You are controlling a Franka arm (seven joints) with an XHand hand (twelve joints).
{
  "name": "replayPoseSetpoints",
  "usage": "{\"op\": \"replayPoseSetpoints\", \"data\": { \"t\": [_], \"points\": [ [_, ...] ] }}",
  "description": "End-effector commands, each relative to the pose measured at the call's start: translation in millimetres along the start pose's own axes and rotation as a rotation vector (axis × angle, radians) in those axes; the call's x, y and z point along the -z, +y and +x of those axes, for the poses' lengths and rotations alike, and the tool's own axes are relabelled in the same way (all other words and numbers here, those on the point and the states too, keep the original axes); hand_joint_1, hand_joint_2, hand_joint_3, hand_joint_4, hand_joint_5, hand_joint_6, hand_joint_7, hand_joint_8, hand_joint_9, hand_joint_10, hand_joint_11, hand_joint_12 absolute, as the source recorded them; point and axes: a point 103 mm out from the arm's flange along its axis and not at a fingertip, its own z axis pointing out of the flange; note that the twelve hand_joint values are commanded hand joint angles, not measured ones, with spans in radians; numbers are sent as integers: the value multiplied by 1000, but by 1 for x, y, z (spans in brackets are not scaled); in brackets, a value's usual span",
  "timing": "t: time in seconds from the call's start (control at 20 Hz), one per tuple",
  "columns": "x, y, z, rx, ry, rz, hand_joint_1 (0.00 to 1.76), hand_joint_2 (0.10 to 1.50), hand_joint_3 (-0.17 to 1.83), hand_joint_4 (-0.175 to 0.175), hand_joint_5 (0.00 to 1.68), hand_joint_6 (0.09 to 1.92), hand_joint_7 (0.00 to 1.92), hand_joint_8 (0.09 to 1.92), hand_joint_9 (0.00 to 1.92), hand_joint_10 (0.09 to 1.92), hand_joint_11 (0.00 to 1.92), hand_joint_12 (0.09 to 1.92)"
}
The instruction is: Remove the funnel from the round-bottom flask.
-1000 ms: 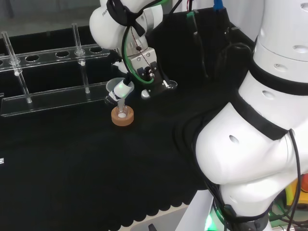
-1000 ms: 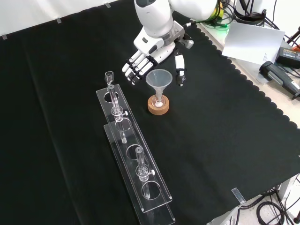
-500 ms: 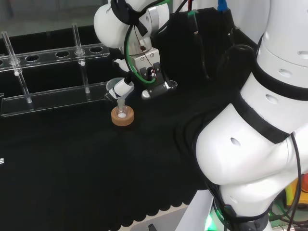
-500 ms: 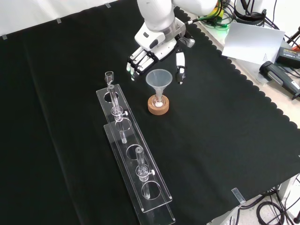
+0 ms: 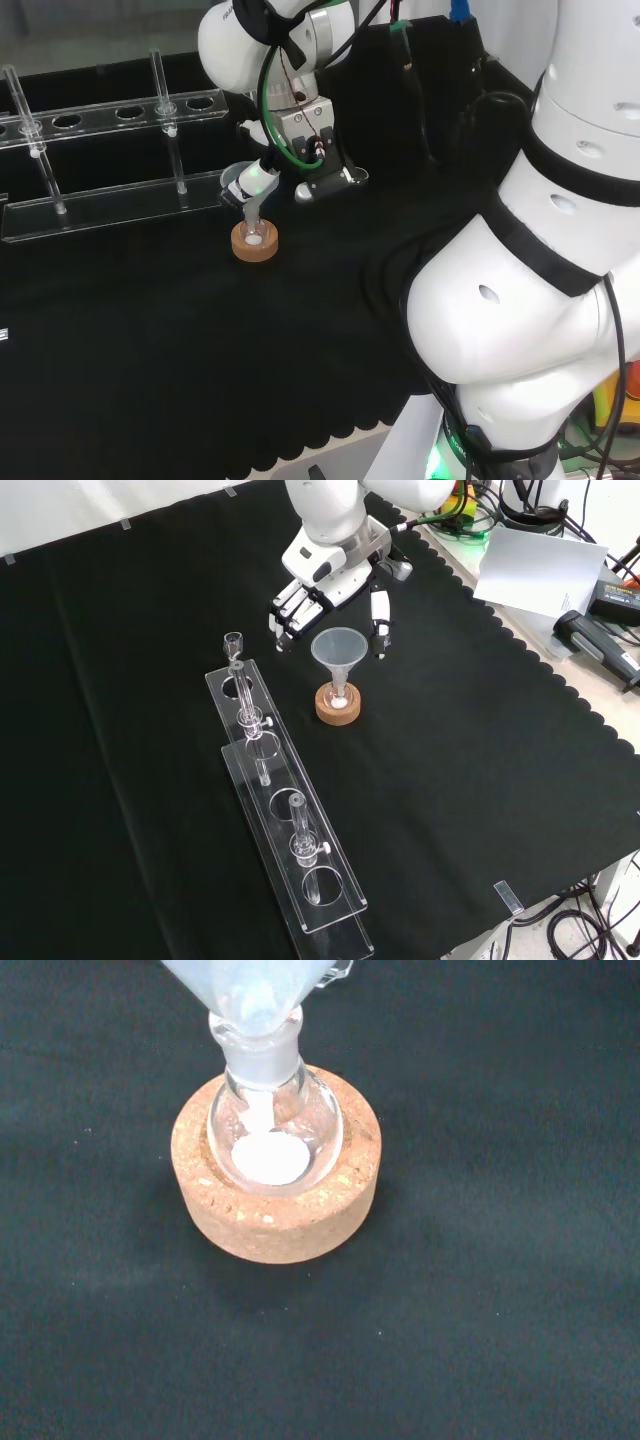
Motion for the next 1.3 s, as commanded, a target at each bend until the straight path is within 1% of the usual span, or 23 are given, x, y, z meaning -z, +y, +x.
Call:
{"op": "replayPoseSetpoints", "data": {
  "t": [0.05,0.2,0.25,0.3,0.4,0.6,0.7,0.9,1.1,1.3],
  "points": [
    [-4,0,1,1,-21,22,423,675,5,-156,197,87,311,609,146,853,0,895],
    [-6,-1,1,-1,-32,27,416,674,5,-155,199,87,312,608,144,852,0,899],
    [-6,0,0,9,-32,27,414,674,5,-155,200,87,312,608,143,851,0,900],
    [-7,0,0,9,-36,27,413,674,5,-152,205,87,314,608,143,851,0,900],
    [-8,-1,0,-2,-41,25,411,675,5,-145,223,87,324,611,143,851,0,902],
    [-9,-2,-1,-14,-47,20,409,676,5,-124,287,87,393,592,169,841,0,922],
    [-8,-2,-5,-19,-40,17,409,677,5,-114,318,87,435,568,197,823,0,937],
    [-9,-2,-3,-30,-37,9,417,684,8,-88,400,87,527,529,279,777,0,978],
    [-9,-1,-2,-30,-25,-3,446,697,13,-58,480,87,623,498,368,720,0,1021],
    [-10,1,-2,-26,-25,-2,451,701,15,-47,511,87,656,473,403,687,0,1037]
  ]
}}
